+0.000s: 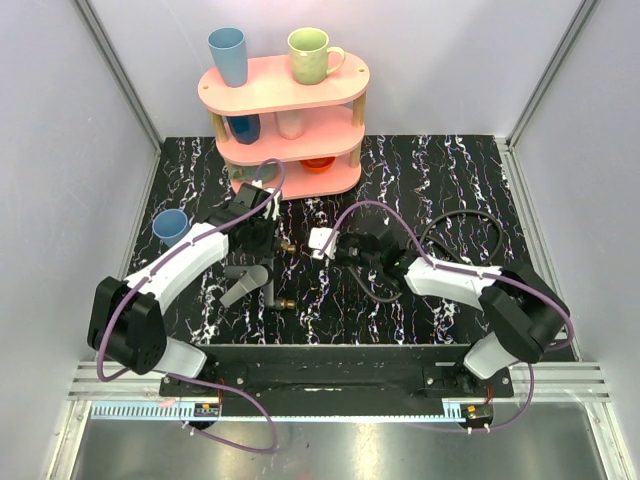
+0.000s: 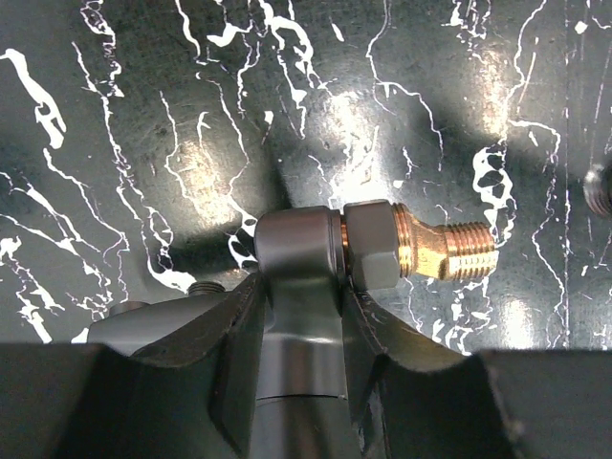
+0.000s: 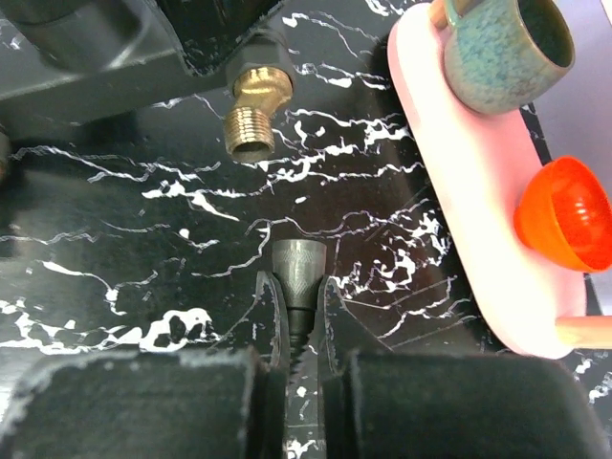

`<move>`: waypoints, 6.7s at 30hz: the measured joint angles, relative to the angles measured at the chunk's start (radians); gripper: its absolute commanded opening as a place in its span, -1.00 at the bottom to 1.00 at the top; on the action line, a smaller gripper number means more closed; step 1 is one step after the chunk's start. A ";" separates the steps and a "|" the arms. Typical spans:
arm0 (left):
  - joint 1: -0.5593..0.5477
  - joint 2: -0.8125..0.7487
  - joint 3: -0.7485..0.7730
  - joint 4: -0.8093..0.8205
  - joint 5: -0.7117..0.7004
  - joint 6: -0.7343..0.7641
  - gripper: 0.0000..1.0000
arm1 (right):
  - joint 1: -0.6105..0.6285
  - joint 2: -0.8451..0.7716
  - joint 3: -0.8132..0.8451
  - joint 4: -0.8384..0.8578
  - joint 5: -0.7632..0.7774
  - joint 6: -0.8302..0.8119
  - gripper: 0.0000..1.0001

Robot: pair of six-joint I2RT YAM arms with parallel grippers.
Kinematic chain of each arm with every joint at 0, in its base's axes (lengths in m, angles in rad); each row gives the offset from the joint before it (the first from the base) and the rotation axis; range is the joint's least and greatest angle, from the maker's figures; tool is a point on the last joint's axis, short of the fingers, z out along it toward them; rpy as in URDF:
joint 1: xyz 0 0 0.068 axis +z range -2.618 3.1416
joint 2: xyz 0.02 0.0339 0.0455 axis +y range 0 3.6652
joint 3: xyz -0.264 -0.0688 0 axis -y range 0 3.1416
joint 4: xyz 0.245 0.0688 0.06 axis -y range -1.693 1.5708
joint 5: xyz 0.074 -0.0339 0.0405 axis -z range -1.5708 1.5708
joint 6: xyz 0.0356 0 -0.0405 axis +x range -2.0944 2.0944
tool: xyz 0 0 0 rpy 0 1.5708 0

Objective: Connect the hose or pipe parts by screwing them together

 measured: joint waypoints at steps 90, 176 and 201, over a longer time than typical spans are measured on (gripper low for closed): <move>-0.005 -0.008 -0.138 0.151 0.129 0.062 -1.00 | -0.010 0.200 0.074 0.073 -0.210 0.467 -1.00; 0.008 -0.007 -0.138 0.161 0.324 -0.072 -1.00 | 0.062 -0.236 -0.046 -0.230 -0.113 -0.133 0.37; 0.009 0.039 -0.121 0.164 0.373 -0.069 -1.00 | 0.126 -0.003 0.025 -0.213 0.053 -0.280 -0.83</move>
